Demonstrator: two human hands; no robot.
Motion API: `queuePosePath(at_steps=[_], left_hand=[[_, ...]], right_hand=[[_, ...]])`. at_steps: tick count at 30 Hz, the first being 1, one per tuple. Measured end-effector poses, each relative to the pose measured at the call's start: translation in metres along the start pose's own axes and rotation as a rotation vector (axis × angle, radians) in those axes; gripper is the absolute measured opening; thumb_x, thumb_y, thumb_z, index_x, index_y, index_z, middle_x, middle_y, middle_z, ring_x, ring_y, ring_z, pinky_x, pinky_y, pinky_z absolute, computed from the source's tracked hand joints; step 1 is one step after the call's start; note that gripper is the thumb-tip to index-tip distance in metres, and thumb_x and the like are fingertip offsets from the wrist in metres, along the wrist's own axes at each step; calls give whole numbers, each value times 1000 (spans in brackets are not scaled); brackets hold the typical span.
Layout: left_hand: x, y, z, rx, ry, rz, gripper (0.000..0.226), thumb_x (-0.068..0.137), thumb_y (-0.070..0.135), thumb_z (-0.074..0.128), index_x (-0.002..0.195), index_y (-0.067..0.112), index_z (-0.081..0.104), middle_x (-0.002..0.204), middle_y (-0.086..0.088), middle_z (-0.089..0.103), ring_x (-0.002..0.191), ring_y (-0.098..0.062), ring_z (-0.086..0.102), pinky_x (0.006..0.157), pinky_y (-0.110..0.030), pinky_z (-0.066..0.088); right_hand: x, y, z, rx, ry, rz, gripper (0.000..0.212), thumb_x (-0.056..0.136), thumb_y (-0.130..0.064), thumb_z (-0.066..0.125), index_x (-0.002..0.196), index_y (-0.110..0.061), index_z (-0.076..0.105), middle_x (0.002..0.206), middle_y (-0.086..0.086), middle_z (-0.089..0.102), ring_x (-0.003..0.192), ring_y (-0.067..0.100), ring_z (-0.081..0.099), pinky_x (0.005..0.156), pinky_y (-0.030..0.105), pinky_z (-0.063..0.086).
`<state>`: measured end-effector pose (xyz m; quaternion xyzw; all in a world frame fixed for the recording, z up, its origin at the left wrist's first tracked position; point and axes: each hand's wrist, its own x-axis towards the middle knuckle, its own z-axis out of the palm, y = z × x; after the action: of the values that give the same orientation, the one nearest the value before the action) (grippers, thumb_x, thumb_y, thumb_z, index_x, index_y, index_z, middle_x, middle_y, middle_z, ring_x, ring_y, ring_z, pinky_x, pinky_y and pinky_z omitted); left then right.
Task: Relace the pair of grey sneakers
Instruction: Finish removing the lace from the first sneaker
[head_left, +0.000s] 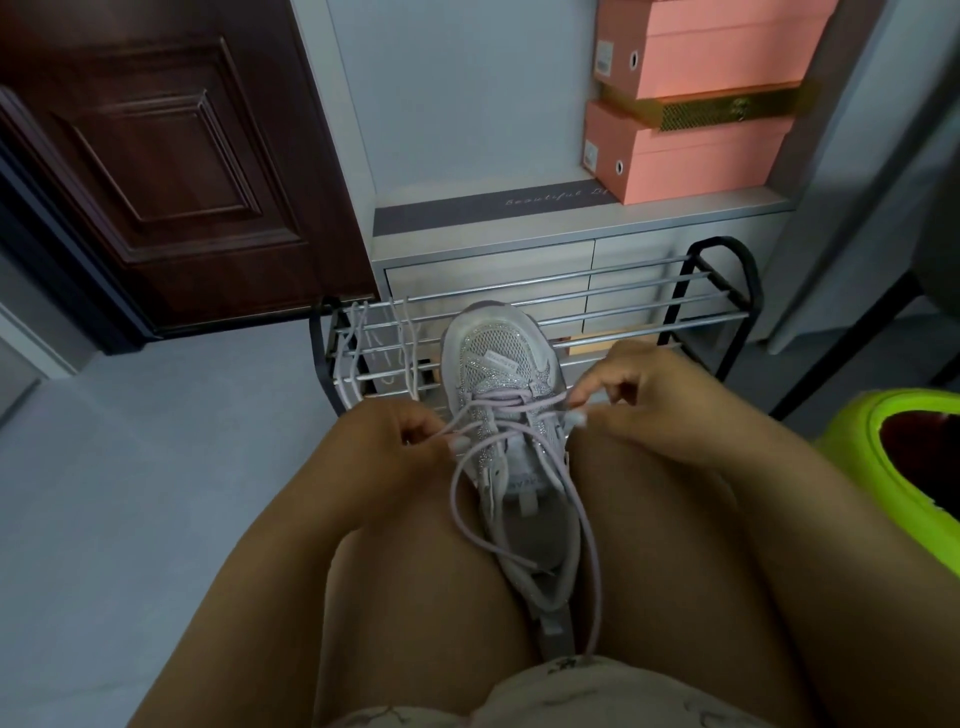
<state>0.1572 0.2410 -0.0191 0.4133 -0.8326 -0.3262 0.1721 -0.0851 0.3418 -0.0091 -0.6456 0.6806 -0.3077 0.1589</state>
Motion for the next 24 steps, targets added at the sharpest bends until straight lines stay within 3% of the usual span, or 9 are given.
queuePosePath(at_steps=[3, 6, 9, 11, 14, 16, 19, 21, 24], left_hand=[[2, -4, -1, 15, 76, -18, 20, 85, 34, 66, 67, 25, 69, 68, 0, 68, 65, -10, 61, 60, -22, 48], [2, -9, -6, -39, 93, -61, 23, 85, 32, 68, 66, 19, 67, 66, -5, 65, 52, -5, 54, 54, -19, 43], [0, -15, -19, -167, 163, -134, 24, 83, 33, 70, 65, 17, 67, 59, -5, 61, 43, 0, 46, 42, -14, 38], [-2, -21, -29, -234, 262, -198, 27, 82, 39, 68, 67, 16, 68, 59, -4, 63, 44, -4, 47, 39, -17, 36], [-4, -26, -31, -135, 278, -225, 29, 82, 46, 64, 74, 19, 68, 71, -10, 66, 59, -16, 55, 49, -23, 40], [-5, -22, -23, -76, 248, -187, 27, 78, 49, 67, 89, 25, 63, 79, 0, 65, 69, -10, 58, 54, -20, 40], [-6, -9, -10, -20, 342, -34, 56, 64, 59, 70, 111, 38, 49, 105, 13, 54, 97, -6, 53, 76, -22, 42], [-5, -1, -3, 70, 392, 118, 50, 62, 67, 60, 103, 38, 53, 113, 10, 54, 110, -14, 49, 90, -33, 43], [0, 1, 10, 140, 308, 189, 22, 72, 55, 66, 85, 38, 65, 108, 6, 56, 113, -20, 47, 93, -40, 42]], right_hand=[[2, 0, 9, -84, -54, 30, 8, 76, -37, 71, 80, -32, 71, 73, -8, 45, 65, 1, 45, 60, 22, 35], [3, 2, 10, -104, -78, 24, 10, 79, -29, 71, 75, -36, 65, 81, -9, 46, 72, 0, 45, 65, 19, 34], [6, 11, 1, -24, 124, 79, 23, 81, -16, 69, 70, -35, 61, 85, -7, 48, 77, -5, 46, 69, 7, 32], [7, 20, -10, -61, 298, 160, 19, 83, -16, 68, 70, -28, 62, 87, -5, 49, 76, 0, 45, 71, 12, 33], [7, 27, -17, -139, 367, 240, 10, 83, -25, 68, 73, -24, 65, 91, -4, 46, 87, 12, 48, 76, 20, 32], [5, 24, -10, -252, 289, 212, 7, 82, -30, 69, 76, -28, 65, 98, -1, 49, 100, 17, 46, 83, 24, 32], [-2, 12, 0, -380, 311, 136, 17, 75, -38, 71, 89, -33, 63, 115, -5, 45, 112, 18, 34, 89, 28, 23], [-3, 1, 3, -367, 324, 40, 22, 71, -40, 73, 90, -33, 63, 117, -8, 43, 111, 18, 32, 90, 31, 23], [-2, -12, 13, -253, 194, -46, 17, 74, -43, 71, 86, -31, 66, 104, -12, 47, 103, 13, 34, 85, 27, 21]])
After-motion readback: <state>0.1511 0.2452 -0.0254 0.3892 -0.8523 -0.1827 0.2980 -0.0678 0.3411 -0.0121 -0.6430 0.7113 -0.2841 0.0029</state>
